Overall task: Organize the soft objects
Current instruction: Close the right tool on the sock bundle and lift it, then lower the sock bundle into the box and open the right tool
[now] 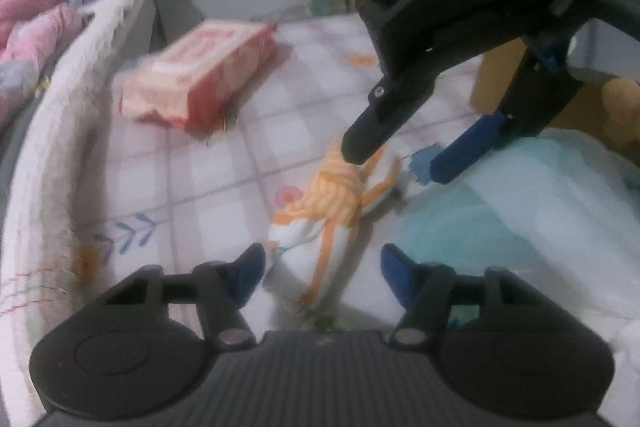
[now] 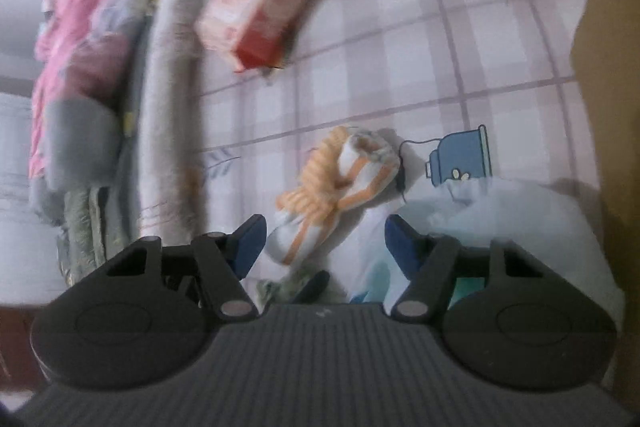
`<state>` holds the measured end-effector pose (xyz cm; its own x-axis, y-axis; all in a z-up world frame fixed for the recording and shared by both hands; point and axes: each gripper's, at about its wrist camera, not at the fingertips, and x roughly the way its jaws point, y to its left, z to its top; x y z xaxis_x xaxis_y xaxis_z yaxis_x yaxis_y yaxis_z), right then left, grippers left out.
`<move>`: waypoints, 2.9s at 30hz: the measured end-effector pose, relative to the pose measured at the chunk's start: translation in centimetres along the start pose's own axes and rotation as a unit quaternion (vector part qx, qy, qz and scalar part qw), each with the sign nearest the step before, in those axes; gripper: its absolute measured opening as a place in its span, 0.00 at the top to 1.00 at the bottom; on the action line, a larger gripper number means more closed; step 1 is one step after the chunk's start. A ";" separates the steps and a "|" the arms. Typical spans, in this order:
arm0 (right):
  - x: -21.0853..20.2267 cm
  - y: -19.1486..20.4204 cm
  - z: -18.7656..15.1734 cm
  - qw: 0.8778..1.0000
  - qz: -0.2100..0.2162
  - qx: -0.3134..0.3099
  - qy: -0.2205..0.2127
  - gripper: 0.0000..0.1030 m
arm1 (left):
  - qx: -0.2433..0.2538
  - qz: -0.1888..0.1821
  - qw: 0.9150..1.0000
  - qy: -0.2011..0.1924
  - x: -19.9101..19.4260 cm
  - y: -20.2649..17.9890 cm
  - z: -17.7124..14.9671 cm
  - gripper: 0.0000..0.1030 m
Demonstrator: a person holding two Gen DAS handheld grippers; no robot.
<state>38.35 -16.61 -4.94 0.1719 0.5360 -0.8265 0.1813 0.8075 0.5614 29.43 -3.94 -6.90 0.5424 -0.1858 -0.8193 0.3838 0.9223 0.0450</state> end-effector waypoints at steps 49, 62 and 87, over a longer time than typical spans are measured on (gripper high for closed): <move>-29.4 -17.5 -22.7 0.966 -0.022 -0.026 -0.256 0.95 | 0.139 -0.192 0.965 -0.110 -17.1 -25.4 -1.7 0.51; -27.4 -22.7 -22.3 0.974 -0.069 -0.013 -0.215 0.86 | 0.030 -0.121 0.988 -0.091 -16.6 -16.3 -4.2 0.47; -17.6 -24.2 -16.0 0.981 -0.146 -0.012 -0.123 0.67 | -0.109 -0.044 0.991 -0.069 -17.5 -4.1 -12.3 0.33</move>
<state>15.46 -41.67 -4.67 0.3448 0.2067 -0.9156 0.2364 0.9249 0.2978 9.13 -0.28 0.24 0.6174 -0.2987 -0.7277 0.2711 0.9492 -0.1597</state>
